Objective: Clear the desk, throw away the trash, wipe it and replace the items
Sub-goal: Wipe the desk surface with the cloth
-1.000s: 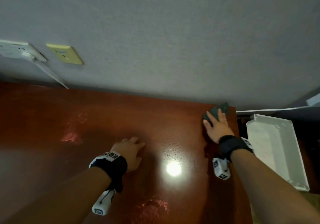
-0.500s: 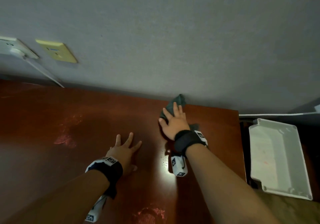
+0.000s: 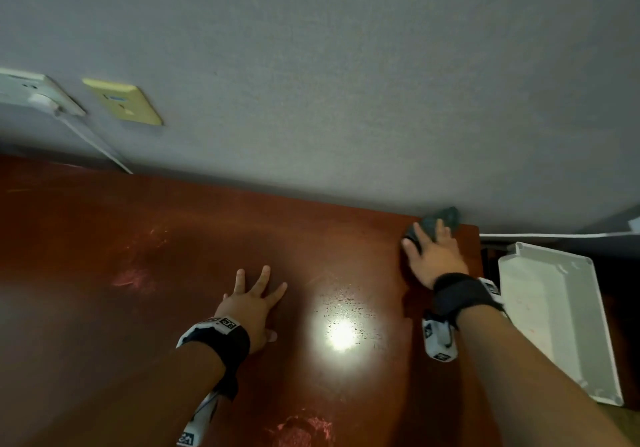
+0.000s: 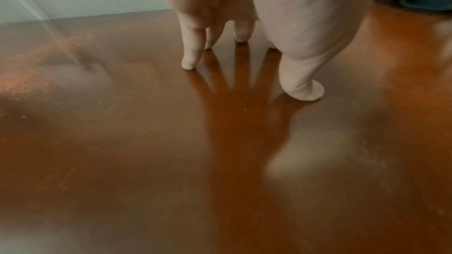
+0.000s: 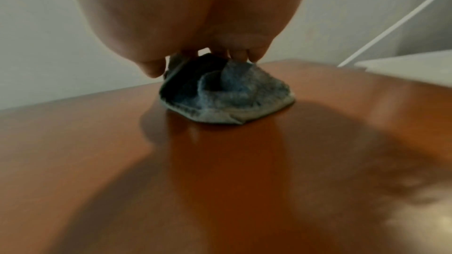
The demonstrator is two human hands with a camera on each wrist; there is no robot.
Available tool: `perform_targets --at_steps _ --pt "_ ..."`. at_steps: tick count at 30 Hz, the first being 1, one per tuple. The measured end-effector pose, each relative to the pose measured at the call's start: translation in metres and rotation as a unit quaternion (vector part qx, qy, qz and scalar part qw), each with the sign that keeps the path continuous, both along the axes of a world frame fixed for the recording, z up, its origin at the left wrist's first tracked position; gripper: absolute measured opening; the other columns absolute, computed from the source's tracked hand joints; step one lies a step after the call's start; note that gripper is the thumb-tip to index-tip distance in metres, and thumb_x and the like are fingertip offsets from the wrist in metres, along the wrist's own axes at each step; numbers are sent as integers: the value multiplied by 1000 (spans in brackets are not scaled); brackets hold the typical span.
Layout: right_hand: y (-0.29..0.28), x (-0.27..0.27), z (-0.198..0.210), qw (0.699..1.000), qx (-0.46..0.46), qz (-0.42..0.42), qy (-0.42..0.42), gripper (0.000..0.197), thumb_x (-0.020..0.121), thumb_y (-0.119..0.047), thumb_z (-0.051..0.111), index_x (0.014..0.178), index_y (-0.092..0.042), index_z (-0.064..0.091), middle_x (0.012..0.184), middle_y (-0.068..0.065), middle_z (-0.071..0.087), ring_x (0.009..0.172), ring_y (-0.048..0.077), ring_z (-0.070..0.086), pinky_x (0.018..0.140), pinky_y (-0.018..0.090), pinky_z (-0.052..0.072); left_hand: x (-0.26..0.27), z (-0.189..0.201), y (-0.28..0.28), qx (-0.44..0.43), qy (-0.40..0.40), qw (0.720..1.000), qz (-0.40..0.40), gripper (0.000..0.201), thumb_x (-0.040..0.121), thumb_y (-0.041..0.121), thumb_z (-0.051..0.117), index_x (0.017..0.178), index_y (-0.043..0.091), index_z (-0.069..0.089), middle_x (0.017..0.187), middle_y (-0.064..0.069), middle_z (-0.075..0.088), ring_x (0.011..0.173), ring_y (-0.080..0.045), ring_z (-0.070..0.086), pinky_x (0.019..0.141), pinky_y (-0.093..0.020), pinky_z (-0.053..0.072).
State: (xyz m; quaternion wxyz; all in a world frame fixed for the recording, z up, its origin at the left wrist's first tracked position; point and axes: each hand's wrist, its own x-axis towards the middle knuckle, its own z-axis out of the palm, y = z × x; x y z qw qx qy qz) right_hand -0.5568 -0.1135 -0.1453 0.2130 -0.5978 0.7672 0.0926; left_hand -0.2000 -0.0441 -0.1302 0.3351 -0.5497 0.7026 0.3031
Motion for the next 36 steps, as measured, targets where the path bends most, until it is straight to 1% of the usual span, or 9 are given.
perform_targets --at_steps 3,6,10,14,17,22,31,33,36 --pt "0 -12 3 997 16 -71 -31 66 99 -59 26 157 -27 17 163 13 -12 150 32 -6 123 39 5 0 -3 0 -3 3 1000 0 94 90 50 60 149 50 -13 156 8 -35 145 -41 -21 117 -56 22" --pt "-12 28 5 995 6 -83 -58 67 99 -58 29 157 -25 18 162 13 -15 150 33 -10 123 40 4 0 -3 0 -2 6 1000 -1 94 90 50 60 150 49 -12 157 7 -34 145 -42 -21 117 -56 21" --pt "-32 129 5 993 -3 45 -107 63 99 -59 30 154 -29 27 163 9 -13 150 31 -11 122 38 1 1 -2 1 -4 15 1000 7 94 90 47 62 151 48 -9 157 7 -33 145 -42 -22 117 -58 19" --pt "-41 243 10 967 48 192 -162 61 100 -57 27 154 -28 28 163 5 -15 150 28 -15 122 40 -2 0 -5 0 1 18 1000 3 89 92 44 59 154 40 -5 158 8 -30 144 -45 -20 117 -60 18" --pt "-41 280 15 952 84 244 -166 63 101 -58 23 155 -26 23 163 3 -19 149 27 -19 122 42 -2 0 -8 -2 5 14 1000 0 81 94 39 54 156 32 3 162 8 -20 144 -45 -20 118 -60 15" --pt "-38 240 18 960 94 205 -168 61 100 -61 21 154 -32 26 163 -2 -15 150 22 -15 122 46 2 0 0 -3 3 23 1000 1 93 92 43 61 153 40 -10 159 6 -29 144 -47 -20 115 -61 21" --pt "52 37 24 990 78 -51 -106 59 100 -60 24 153 -35 27 163 -1 -14 151 21 -10 122 38 5 1 2 -2 2 19 1000 -7 92 93 43 61 152 43 -10 157 2 -33 143 -46 -21 116 -61 21" --pt "78 21 27 984 76 -112 -119 59 100 -60 29 153 -34 29 164 -2 -14 151 21 -9 123 38 5 1 3 -3 6 24 1000 -5 92 93 43 60 152 43 -9 157 2 -34 143 -47 -21 116 -62 20" --pt "102 48 26 978 66 -131 -145 58 100 -58 35 152 -34 32 164 -3 -14 151 21 -10 123 37 3 3 5 -3 6 23 1000 -4 90 93 44 60 153 43 -8 157 2 -33 144 -46 -19 116 -61 21"
